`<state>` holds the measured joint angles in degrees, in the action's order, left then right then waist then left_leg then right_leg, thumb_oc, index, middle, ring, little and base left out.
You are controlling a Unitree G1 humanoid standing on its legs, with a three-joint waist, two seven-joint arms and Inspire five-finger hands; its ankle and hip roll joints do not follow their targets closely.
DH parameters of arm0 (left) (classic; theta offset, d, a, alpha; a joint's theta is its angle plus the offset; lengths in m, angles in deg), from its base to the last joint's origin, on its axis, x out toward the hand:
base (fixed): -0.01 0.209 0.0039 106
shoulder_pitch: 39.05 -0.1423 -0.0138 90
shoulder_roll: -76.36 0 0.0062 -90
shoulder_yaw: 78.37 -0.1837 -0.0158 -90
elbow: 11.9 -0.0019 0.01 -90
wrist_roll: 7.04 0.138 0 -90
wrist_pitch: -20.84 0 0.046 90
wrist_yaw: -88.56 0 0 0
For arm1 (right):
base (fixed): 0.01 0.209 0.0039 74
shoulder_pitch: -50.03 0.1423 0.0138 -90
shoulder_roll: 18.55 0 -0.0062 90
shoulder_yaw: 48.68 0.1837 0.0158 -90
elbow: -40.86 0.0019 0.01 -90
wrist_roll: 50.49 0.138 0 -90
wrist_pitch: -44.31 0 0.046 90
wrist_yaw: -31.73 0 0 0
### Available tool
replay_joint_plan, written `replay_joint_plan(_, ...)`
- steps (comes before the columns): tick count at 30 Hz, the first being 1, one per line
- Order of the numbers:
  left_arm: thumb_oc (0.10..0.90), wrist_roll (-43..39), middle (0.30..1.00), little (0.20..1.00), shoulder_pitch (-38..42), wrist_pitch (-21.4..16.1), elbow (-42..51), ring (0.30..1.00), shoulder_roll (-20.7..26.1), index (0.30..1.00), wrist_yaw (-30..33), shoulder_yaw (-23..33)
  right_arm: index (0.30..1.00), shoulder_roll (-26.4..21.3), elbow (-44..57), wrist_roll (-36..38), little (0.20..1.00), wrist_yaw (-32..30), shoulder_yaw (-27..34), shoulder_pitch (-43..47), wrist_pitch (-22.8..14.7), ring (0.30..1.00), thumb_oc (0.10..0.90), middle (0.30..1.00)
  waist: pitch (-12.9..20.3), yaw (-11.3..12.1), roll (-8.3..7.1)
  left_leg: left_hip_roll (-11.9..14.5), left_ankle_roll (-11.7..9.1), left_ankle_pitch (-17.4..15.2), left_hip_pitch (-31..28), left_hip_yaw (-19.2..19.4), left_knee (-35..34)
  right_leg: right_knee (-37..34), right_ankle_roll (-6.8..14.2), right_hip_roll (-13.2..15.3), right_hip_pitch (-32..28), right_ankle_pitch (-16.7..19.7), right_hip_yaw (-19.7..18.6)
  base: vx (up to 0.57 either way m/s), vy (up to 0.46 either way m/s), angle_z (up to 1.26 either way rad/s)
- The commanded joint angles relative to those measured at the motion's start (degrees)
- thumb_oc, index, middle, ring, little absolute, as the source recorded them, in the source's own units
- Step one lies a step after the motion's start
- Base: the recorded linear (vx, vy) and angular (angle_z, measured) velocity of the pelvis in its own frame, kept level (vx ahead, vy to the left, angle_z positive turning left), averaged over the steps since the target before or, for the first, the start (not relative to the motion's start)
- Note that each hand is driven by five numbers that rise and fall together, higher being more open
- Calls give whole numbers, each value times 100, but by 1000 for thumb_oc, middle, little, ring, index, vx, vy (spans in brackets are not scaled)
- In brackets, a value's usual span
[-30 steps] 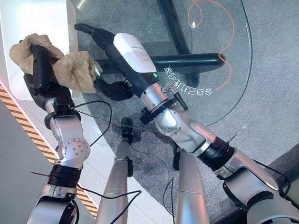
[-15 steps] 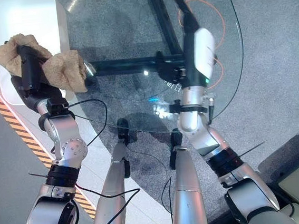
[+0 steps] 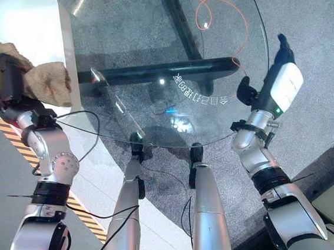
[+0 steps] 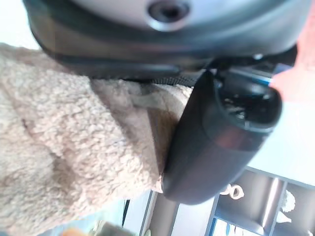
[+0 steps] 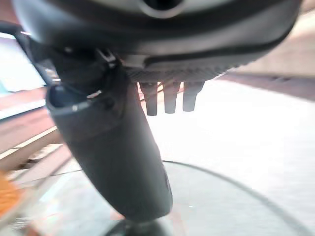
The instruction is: Wipe the table with a cloth and put it in the basket.
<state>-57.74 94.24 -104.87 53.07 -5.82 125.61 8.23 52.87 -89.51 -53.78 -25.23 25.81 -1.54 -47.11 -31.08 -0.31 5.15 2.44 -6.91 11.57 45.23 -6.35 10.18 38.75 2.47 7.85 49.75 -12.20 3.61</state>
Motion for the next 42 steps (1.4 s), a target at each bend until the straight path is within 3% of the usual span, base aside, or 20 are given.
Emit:
replay_joint_plan(1,100,883,300,200,940,-724,-189,300,903,300,467,402,900,-320,-511,518,900,-551,54,241,-407,900,800,900,129,-60,-253,-513,584,-1176,-217,696,746,-1635,70,-432,-410,919,198,0,0,0)
replay_joint_plan(8,100,1249,300,200,1691,-528,-1183,300,1568,300,1193,75,900,-235,-2642,1042,900,97,132,292,-890,900,800,900,129,-51,-224,-451,595,-1213,-176,719,797,-1616,13,-453,-401,858,209,3,-2,-3)
replay_joint_plan(22,100,2399,300,200,2383,322,-2524,300,2107,300,1970,-642,900,-71,-3345,1096,900,758,19,207,-412,900,800,900,129,-150,-210,-398,593,-1156,-103,761,846,-1551,-55,-505,-297,892,165,6,11,-1)
replay_joint_plan(31,100,2713,300,200,2382,1074,-3217,300,2286,300,1738,-802,900,95,-3370,900,900,980,-106,57,-272,900,800,900,129,-203,-207,-400,591,-1182,-90,768,860,-1495,-70,-559,-249,825,119,0,0,0)
replay_joint_plan(42,100,2498,300,200,2418,1985,-3565,300,2310,300,955,-994,900,141,-3321,802,900,1069,-166,3,-135,900,800,900,129,-266,-226,-405,597,-1154,11,786,855,-1506,-58,-618,-135,861,70,2,11,0)
